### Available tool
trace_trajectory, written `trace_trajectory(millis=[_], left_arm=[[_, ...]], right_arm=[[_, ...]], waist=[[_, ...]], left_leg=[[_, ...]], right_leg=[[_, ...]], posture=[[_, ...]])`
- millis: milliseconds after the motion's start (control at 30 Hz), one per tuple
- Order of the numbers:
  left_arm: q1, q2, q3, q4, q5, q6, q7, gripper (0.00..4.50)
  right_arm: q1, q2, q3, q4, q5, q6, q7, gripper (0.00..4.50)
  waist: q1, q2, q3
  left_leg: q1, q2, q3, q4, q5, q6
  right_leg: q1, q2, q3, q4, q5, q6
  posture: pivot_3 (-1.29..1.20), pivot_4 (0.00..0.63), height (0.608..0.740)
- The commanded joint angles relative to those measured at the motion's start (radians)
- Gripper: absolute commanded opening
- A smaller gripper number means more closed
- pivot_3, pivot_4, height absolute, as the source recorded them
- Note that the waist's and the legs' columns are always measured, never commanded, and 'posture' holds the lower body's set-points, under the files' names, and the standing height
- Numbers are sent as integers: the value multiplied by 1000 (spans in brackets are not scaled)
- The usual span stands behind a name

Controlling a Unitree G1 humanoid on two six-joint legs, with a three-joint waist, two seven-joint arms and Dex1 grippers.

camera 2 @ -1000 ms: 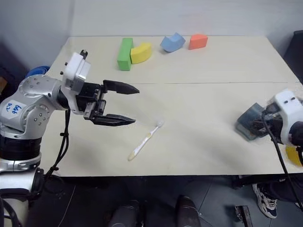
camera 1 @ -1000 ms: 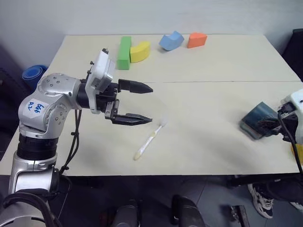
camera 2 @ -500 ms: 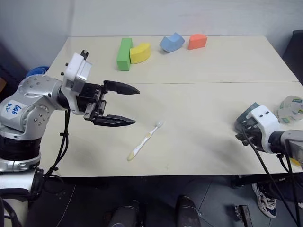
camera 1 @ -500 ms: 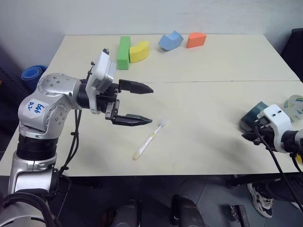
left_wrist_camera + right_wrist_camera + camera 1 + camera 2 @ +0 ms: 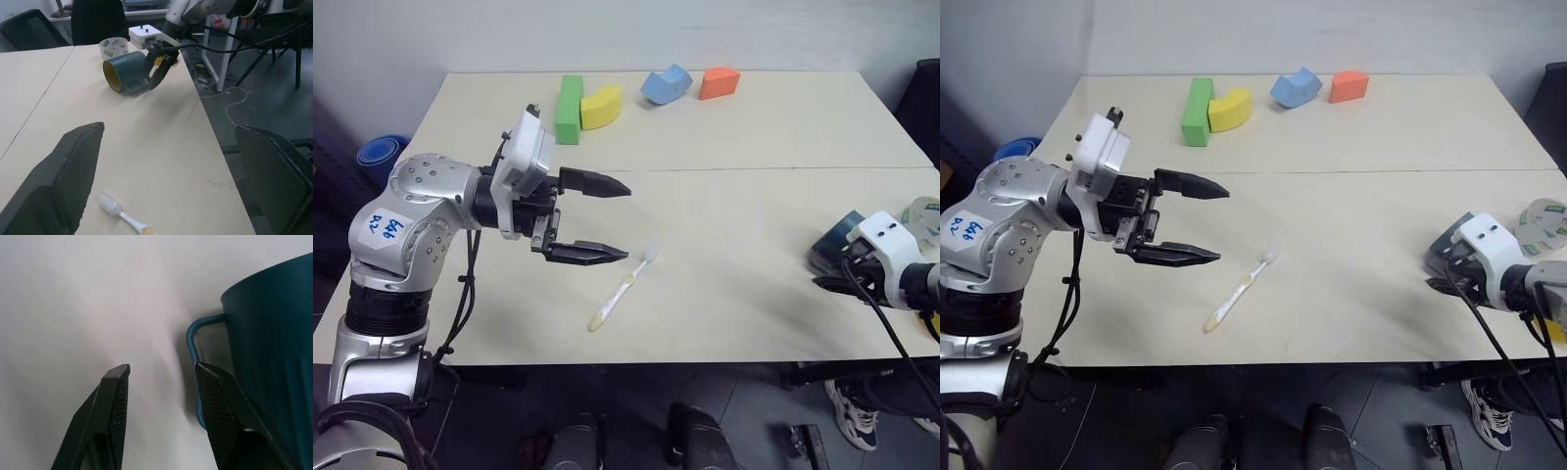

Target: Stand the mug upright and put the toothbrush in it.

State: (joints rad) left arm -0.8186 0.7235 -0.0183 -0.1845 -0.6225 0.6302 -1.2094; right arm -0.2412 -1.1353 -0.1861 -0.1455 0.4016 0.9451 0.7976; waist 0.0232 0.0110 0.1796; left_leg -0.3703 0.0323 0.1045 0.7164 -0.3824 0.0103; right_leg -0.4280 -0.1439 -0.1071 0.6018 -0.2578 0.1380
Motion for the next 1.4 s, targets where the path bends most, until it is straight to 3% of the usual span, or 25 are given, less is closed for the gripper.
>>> trace_trajectory(millis=[33,367,467,600,800,867,1000,1167,1267,1400], left_arm=[[-14,10,15,-11,5,-22,0,4500],[-49,4,4,12,13,-28,-12,4500],[-49,6,4,12,15,-29,-13,4500],[-42,11,9,8,15,-27,-14,4500],[-25,24,23,1,14,-14,0,4500],[-16,30,31,-4,10,-7,11,4500],[34,62,100,-28,-31,51,60,4500],[76,109,153,-52,-56,109,101,4500],[85,140,155,-66,-61,129,99,4500],[51,164,137,-72,-66,156,88,4500]], right_arm=[[-24,-6,3,54,-47,-45,-13,2198],[-143,100,162,307,-177,-200,-11,2198],[-168,118,178,352,-198,-230,2,1573],[-184,120,175,373,-211,-254,27,166],[-177,157,96,227,-129,-239,70,17],[-181,217,28,141,-50,-212,58,17],[-173,518,-116,-171,225,-119,-106,17],[-37,831,-51,-315,307,-233,-221,17],[-9,953,42,-274,239,-360,-230,17],[19,1008,124,-175,130,-533,-203,17]], waist=[[0,0,0],[-5,-1,-1],[-7,-3,-1],[-8,-4,-2],[-8,-4,-2],[-16,-4,-2],[-31,-4,-2],[-13,-6,-2],[-11,-6,-3],[-20,-6,-3]], left_leg=[[0,0,0,0,0,0],[1,0,0,0,0,0],[1,0,0,0,0,0],[1,0,0,0,0,0],[1,0,0,0,0,0],[1,1,-1,0,0,0],[1,2,-2,-1,0,-1],[0,2,-9,0,-1,-3],[0,0,-8,1,-1,-3],[1,0,-8,0,-1,-3]], right_leg=[[0,0,0,0,0,0],[0,0,0,0,0,0],[0,0,0,0,0,0],[1,0,0,0,0,0],[0,0,-1,1,0,0],[0,0,-1,1,0,0],[-2,1,-1,6,0,0],[0,1,-6,7,0,0],[1,1,-4,5,0,0],[1,1,-4,6,0,0]], posture=[[0,150,740],[0,150,740],[0,150,740],[0,150,740],[0,150,740],[0,150,740],[0,150,740],[0,150,740],[0,150,740],[0,150,740]])
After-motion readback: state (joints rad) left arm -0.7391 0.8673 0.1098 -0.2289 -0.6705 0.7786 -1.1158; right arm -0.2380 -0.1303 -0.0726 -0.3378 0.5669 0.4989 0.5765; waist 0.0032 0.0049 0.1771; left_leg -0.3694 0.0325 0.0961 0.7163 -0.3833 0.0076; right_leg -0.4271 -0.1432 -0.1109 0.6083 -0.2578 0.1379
